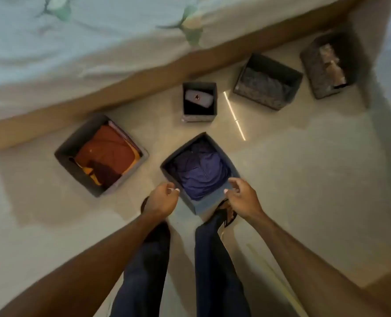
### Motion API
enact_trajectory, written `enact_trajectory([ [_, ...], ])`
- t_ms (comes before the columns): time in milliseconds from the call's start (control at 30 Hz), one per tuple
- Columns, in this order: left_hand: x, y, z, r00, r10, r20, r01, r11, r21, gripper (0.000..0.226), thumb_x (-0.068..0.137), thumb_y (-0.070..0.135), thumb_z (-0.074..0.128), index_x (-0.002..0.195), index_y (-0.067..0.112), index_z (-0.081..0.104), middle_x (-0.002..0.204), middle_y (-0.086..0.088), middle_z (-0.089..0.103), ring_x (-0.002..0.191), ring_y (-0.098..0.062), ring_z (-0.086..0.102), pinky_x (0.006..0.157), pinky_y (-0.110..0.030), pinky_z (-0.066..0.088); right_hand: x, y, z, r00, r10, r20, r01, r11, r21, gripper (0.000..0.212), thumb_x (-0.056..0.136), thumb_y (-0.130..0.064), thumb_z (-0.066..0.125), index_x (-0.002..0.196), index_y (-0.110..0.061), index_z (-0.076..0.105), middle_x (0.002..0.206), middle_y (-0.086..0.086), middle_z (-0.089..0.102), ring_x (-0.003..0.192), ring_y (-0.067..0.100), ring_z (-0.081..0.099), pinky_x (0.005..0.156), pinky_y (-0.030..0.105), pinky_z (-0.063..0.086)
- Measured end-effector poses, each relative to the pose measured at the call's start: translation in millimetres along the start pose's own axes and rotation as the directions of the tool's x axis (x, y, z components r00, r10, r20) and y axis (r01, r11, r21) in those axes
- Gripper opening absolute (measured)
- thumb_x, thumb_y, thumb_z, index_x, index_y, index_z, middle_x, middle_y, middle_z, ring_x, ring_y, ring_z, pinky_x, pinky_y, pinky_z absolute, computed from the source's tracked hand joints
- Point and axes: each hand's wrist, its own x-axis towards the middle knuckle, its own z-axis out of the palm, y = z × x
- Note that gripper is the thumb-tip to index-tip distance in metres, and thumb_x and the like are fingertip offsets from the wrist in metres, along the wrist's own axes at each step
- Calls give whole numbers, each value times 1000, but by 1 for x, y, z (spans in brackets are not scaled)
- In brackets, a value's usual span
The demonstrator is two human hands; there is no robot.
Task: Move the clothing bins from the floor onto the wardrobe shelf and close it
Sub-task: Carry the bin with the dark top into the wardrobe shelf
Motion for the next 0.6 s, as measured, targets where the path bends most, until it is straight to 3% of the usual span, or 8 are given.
enact_trajectory([
  [167,139,-87,89,974,-225,-29,226,972,62,27,65,76,45,92,71,44,134,-1,58,122,-30,52,104,-48,40,120,68,23,994,-98,47,108,941,-320,41,86,-26,62,126,-19,55,130,9,49,123,27,46,103,40,42],
  [200,142,-81,96,972,-233,-24,234,971,58,30,74,71,47,104,67,47,137,0,55,125,-29,50,107,-43,36,144,80,29,992,-108,58,122,916,-381,42,86,-27,62,127,-19,54,134,10,45,126,29,42,104,43,41],
  [267,144,-57,101,985,-172,15,171,984,57,40,92,46,51,131,36,52,137,-2,53,129,-28,47,106,-36,31,184,99,39,989,-138,59,149,854,-498,45,86,-30,60,129,-21,52,144,12,34,134,32,31,105,48,37],
  [300,163,-62,110,987,-158,16,157,986,49,41,95,37,52,134,24,52,138,-6,53,129,-28,47,106,-34,32,205,110,46,986,-161,51,163,822,-547,46,86,-30,60,130,-21,50,149,14,27,137,34,25,106,50,34],
  [367,198,-75,124,993,-120,17,119,992,30,41,91,32,55,131,20,55,137,-12,54,123,-31,52,104,-37,43,241,124,59,981,-188,49,179,777,-603,49,86,-29,58,132,-20,48,153,16,19,139,35,19,108,52,29],
  [467,234,-90,137,987,-157,-40,158,987,2,42,84,32,62,124,18,60,128,-13,58,109,-31,60,92,-36,51,279,137,76,978,-179,105,202,712,-672,41,87,-28,54,124,-14,52,137,19,38,125,38,39,101,48,37],
  [533,246,-92,143,980,-182,-87,180,983,-24,35,85,22,62,118,9,63,121,-16,62,109,-34,59,90,-35,47,293,143,83,975,-200,97,214,728,-651,27,88,-21,50,109,-6,56,119,19,48,106,39,53,88,44,48],
  [600,248,-90,145,972,-184,-146,182,983,-24,33,85,10,59,117,3,63,121,-19,64,112,-35,58,93,-37,46,296,144,85,965,-256,53,232,745,-625,19,87,-10,46,99,-2,58,109,19,51,92,39,57,74,37,48],
])
